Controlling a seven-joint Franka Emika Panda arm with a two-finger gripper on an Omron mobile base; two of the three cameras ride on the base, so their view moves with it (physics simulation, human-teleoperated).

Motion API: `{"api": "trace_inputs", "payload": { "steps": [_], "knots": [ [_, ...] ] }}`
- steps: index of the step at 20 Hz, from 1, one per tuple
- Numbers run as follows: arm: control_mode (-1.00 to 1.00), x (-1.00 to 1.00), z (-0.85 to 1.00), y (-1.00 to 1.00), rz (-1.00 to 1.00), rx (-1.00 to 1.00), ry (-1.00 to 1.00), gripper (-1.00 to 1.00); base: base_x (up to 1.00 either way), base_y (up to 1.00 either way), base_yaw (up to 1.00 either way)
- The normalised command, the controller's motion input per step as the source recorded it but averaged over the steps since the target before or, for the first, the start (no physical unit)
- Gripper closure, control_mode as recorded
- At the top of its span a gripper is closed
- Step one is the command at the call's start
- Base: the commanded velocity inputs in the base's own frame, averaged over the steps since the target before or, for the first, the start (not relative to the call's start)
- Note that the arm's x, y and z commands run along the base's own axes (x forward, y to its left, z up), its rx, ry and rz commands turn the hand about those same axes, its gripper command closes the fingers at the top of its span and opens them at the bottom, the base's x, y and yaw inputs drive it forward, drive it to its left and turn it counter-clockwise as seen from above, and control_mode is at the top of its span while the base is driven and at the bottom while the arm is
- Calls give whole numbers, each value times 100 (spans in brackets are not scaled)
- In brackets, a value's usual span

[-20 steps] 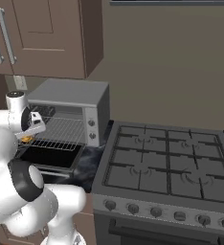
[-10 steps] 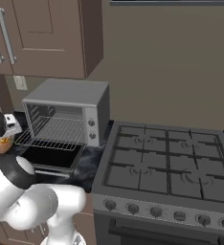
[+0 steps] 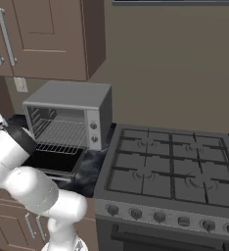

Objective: Pick up the heated bread from the toaster oven and place it in the bowl. Then move the bread bowl to the dining counter.

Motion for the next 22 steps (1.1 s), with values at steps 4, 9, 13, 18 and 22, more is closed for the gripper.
{"api": "trace_inputs", "payload": {
  "steps": [4,9,13,18,22],
  "knots": [
    [-100,35,-39,65,0,-1,0,100,0,0,0],
    [-100,41,-51,48,0,-2,0,-100,0,0,0],
    [-100,35,-9,37,0,-1,3,-100,0,0,0],
    [-100,1,22,25,-4,0,1,-100,0,0,0],
    [-100,-6,73,7,-8,0,10,-100,0,0,0]
  ]
}}
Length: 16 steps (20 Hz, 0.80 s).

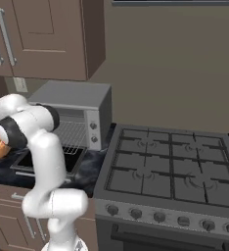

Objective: Pick up the heated bread from the toaster oven and place it in the bowl. Then move the bread bowl to the dining counter.

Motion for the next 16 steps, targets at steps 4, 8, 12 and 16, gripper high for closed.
{"api": "trace_inputs", "payload": {
  "steps": [4,8,12,16],
  "knots": [
    [-100,-49,45,-14,-2,0,19,-100,0,0,0],
    [-100,-90,1,-44,1,0,11,-100,0,0,0],
    [-100,-56,-10,-2,2,-3,-6,-100,0,0,0],
    [-100,-28,-19,-21,23,-11,-12,-100,0,0,0]
  ]
}}
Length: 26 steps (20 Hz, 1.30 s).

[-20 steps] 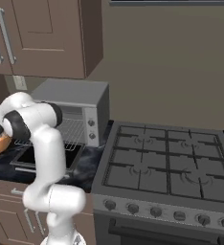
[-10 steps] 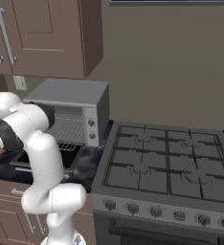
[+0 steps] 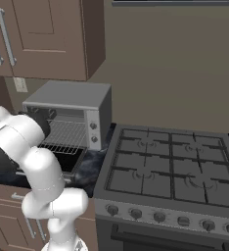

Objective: Pick up the heated bread from the toaster oven and place it in the bowl. Then move the bread bowl to the dining counter.

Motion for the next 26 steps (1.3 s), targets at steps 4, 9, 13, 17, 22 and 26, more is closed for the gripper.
{"api": "trace_inputs", "payload": {
  "steps": [4,9,13,17,22,26],
  "knots": [
    [-100,-2,-2,-15,22,-16,-8,-100,0,0,0],
    [-100,30,1,0,3,-9,0,-100,0,0,0],
    [-100,29,-17,0,7,-12,3,-100,0,0,0],
    [-100,24,-14,1,7,-11,2,-100,0,0,0],
    [-100,12,-12,4,7,-9,0,-100,0,0,0],
    [-100,-6,-44,1,14,-9,2,-100,0,0,0]
  ]
}}
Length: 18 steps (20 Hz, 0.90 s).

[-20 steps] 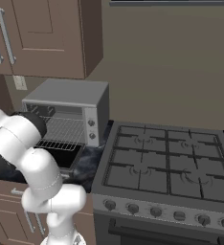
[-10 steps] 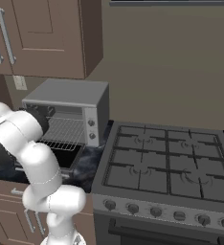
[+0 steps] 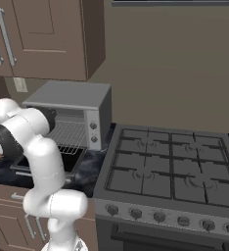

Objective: Pick up the heated bread from the toaster oven and place it in the bowl. Then move the bread bowl to the dining counter.

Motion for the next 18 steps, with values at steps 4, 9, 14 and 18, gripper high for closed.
{"api": "trace_inputs", "payload": {
  "steps": [4,9,14,18],
  "knots": [
    [-100,-1,-25,0,15,-6,0,-100,0,0,0],
    [-100,0,-2,0,4,-1,0,100,0,0,0],
    [-100,-9,0,0,0,0,-3,100,0,0,0],
    [-100,-43,10,-8,0,0,-11,100,0,0,0]
  ]
}}
